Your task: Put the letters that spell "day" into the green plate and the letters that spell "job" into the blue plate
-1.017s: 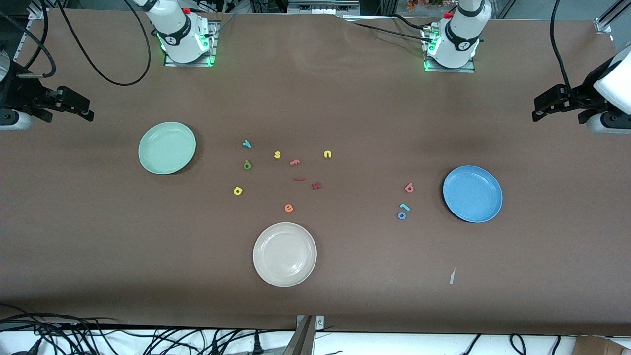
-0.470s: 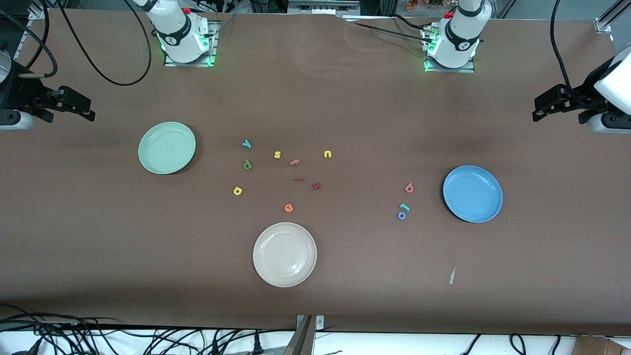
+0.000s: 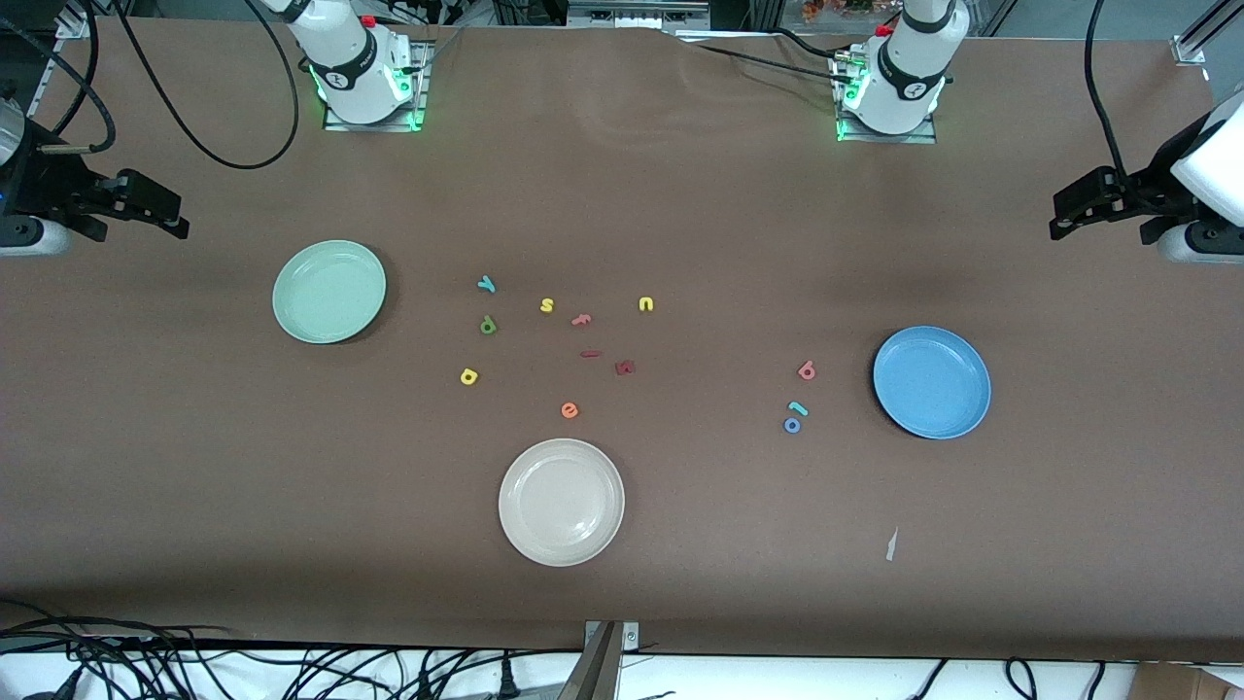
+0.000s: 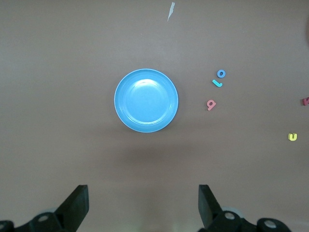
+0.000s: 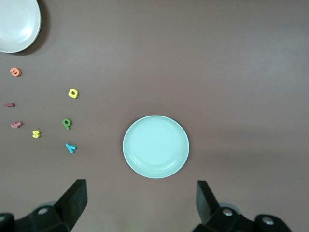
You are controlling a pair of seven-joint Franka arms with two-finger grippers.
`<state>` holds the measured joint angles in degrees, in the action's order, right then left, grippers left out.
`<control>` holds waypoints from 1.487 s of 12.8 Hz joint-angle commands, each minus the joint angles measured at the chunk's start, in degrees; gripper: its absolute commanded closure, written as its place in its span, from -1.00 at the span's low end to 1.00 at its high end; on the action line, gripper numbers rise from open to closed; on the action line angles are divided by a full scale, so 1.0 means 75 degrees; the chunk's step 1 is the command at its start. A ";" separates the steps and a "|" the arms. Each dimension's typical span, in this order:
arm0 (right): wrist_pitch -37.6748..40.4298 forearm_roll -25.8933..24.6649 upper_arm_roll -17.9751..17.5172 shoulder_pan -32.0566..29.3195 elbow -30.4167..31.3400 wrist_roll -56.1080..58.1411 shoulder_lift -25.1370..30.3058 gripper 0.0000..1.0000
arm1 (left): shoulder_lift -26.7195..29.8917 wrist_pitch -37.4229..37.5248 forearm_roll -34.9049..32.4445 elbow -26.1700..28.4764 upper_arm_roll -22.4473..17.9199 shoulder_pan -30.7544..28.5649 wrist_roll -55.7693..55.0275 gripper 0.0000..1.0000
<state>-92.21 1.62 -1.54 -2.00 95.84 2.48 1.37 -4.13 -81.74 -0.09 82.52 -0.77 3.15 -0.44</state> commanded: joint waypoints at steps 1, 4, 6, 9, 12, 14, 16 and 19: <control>0.0119 0.0124 -0.0005 -0.0026 -0.0169 0.0115 -0.0031 -1.00 | 0.0024 0.0035 -0.0140 -0.0045 0.0032 0.0060 -0.0047 -1.00; 0.0119 0.0124 -0.0005 -0.0026 -0.0169 0.0115 -0.0031 -1.00 | 0.0035 0.0035 -0.0140 -0.0057 0.0126 0.0060 -0.0047 -1.00; 0.0118 0.0124 -0.0017 -0.0014 -0.0169 0.0115 -0.0031 -1.00 | 0.0024 0.0035 -0.0163 -0.0057 0.0126 0.0060 -0.0047 -1.00; 0.0119 0.0136 -0.0017 -0.0014 -0.0157 0.0115 -0.0031 -1.00 | 0.0035 0.0035 -0.0152 -0.0057 0.0126 0.0060 -0.0047 -1.00; 0.0083 0.0136 -0.0005 -0.0026 -0.0157 0.0103 -0.0031 -1.00 | 0.0024 0.0035 -0.0163 -0.0057 0.0126 0.0049 -0.0047 -1.00; 0.0060 0.0124 0.0006 -0.0014 -0.0134 0.0010 -0.0031 -1.00 | 0.0024 0.0035 -0.0187 -0.0045 0.0126 0.0048 -0.0047 -1.00; 0.0025 0.0066 -0.0029 0.0137 -0.0087 -0.0025 -0.0182 -1.00 | 0.0024 0.0035 -0.0187 -0.0045 0.0114 0.0025 -0.0047 -1.00; -0.0558 0.0054 -0.0029 0.0886 -0.0098 -0.0538 -0.1350 -1.00 | 0.0024 0.0035 -0.0187 -0.0045 0.0114 0.0025 -0.0047 -1.00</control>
<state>-93.47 1.70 -1.80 1.38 96.34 1.52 -2.52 -4.14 -81.74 -0.09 82.53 -0.05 3.26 -0.46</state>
